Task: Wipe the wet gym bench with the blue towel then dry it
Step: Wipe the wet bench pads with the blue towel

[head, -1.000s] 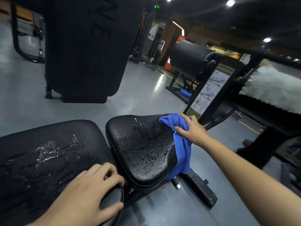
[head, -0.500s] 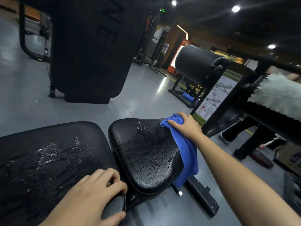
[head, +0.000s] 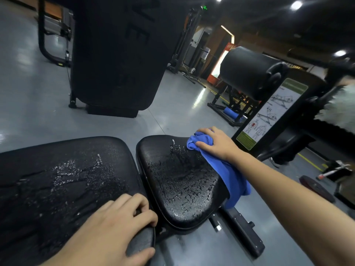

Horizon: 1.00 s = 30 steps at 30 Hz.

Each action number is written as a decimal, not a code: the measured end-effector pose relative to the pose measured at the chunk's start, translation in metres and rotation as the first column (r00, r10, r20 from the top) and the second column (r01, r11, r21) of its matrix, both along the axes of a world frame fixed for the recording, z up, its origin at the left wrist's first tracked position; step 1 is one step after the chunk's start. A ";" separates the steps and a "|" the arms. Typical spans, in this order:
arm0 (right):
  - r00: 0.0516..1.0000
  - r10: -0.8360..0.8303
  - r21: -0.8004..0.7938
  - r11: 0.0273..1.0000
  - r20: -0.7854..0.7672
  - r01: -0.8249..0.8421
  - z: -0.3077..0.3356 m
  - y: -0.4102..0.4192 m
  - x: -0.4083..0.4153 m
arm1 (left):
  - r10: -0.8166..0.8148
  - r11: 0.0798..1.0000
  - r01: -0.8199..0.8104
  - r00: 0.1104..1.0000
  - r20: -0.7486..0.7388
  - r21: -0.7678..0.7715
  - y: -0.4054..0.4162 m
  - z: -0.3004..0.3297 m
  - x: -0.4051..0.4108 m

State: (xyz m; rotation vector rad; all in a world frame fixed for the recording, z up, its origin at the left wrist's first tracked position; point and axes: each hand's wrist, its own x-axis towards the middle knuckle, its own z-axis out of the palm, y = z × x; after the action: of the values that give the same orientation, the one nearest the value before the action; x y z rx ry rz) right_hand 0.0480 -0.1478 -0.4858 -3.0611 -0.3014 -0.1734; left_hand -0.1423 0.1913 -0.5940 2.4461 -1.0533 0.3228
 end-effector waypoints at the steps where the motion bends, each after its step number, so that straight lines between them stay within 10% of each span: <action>1: 1.000 0.022 0.003 1.000 -0.001 -0.022 -0.002 0.003 -0.006 | 0.003 1.000 -0.003 1.000 -0.002 -0.002 0.000 0.000 -0.001; 30: 0.988 -0.149 -0.118 0.983 -0.045 0.143 -0.014 0.065 0.053 | 0.044 0.999 -0.044 0.999 0.006 -0.026 -0.001 -0.008 -0.002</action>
State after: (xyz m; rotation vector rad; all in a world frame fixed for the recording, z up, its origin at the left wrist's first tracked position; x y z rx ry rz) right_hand 0.1013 -0.0832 -0.4998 -3.1957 -0.0865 -0.0836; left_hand -0.1443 0.1902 -0.6023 2.4500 -0.9935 0.3569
